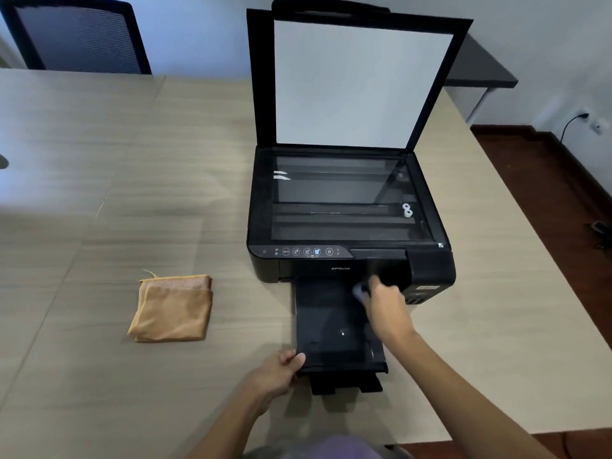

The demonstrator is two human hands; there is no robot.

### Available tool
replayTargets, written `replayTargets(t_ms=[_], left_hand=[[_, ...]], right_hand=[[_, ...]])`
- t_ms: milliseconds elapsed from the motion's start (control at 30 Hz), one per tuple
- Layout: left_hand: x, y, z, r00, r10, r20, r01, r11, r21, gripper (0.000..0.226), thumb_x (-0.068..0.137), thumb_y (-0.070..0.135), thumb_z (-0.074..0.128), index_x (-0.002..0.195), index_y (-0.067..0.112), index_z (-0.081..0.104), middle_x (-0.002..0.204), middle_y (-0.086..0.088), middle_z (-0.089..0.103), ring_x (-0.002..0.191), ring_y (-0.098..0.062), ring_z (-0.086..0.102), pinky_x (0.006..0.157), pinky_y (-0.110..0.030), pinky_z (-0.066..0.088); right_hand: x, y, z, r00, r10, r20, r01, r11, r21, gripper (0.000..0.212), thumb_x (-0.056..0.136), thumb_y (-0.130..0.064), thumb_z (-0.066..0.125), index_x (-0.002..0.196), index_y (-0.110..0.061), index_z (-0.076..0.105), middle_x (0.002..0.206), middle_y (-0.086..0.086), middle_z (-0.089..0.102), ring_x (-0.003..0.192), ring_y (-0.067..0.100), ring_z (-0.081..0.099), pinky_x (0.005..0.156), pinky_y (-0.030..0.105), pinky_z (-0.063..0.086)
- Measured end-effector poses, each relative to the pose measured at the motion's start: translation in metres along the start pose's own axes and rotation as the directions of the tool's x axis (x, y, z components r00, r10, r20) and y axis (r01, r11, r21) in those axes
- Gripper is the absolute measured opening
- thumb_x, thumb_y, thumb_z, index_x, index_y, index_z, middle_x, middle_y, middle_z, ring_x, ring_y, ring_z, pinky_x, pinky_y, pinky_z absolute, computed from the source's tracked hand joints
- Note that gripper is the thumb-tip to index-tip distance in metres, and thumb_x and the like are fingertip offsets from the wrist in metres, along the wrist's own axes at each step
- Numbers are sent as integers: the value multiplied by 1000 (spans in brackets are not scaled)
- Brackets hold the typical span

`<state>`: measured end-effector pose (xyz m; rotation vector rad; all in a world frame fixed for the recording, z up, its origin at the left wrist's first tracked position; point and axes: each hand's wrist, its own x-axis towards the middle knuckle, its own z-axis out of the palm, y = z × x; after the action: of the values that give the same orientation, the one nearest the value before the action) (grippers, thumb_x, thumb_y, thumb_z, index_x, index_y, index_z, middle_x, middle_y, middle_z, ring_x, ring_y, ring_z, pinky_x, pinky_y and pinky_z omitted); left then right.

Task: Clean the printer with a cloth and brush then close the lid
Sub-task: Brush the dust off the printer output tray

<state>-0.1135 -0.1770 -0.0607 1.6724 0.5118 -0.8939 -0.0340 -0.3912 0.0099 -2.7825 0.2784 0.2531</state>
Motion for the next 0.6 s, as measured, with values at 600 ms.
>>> replayTargets(t_ms=[600], left_hand=[[-10,8,4,1000,14,14,-13,998,-57,24,98,26,47,116,14,57,98,-3,65,84,-12,53,58,-19,40]], right_hand=[[-48,12,-11,911,-202,360,172,978,114,11,89,-25,56,79,-22,51,70,5,60,68,30,66,55,31,42]])
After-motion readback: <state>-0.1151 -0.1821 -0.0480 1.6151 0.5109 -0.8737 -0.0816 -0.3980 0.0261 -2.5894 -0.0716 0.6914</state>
